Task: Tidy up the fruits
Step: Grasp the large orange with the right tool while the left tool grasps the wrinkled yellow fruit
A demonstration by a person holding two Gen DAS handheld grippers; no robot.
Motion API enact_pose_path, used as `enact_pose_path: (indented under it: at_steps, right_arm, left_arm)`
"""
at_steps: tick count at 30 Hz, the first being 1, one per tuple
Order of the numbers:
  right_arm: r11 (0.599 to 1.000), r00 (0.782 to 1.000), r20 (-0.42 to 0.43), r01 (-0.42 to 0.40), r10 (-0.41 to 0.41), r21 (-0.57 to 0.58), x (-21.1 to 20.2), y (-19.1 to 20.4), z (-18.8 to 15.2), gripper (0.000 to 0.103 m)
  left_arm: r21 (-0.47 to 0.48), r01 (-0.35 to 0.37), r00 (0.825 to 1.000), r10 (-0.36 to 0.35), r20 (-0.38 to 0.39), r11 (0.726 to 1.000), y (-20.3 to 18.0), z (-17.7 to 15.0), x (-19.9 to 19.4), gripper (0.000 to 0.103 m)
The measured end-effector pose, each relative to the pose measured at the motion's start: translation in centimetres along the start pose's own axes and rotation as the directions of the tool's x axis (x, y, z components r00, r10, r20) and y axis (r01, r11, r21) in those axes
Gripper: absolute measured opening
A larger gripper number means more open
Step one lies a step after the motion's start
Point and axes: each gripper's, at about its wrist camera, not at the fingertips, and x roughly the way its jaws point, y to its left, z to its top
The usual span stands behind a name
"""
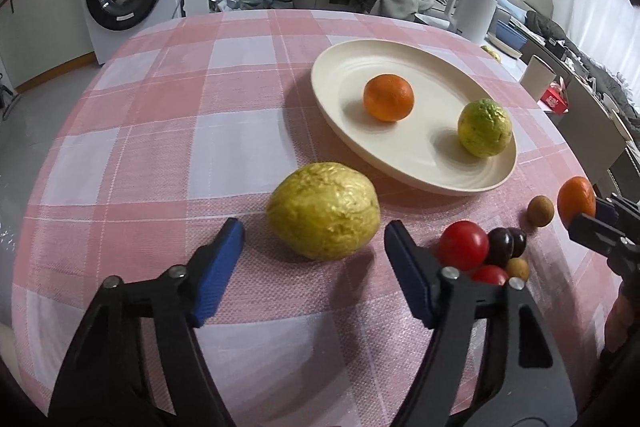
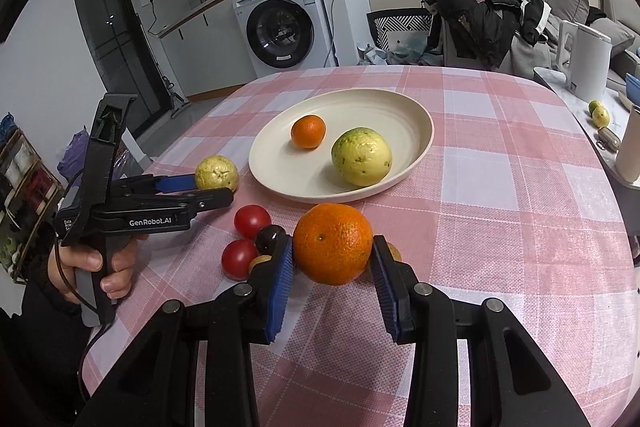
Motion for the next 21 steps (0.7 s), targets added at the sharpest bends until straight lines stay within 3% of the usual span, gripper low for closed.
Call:
enact_pose_path:
  at_steps: [4, 21]
  right_arm:
    - [1.000, 1.000, -0.001, 0.001, -0.001, 0.000, 0.0, 0.0, -0.1, 0.039]
    - [1.000, 1.000, 0.005, 0.006, -0.006, 0.004, -0.1, -0.2, -0.1, 0.039]
  left_arm:
    - [-0.005, 0.015, 1.000, -0.015, -0.004, 1.000, -0.1, 0.2, 0.4, 0.050]
    - [0.078, 0.025, 0.999, -0.029, 0.044, 0.997, -1.5, -0.5, -1.1, 0.049]
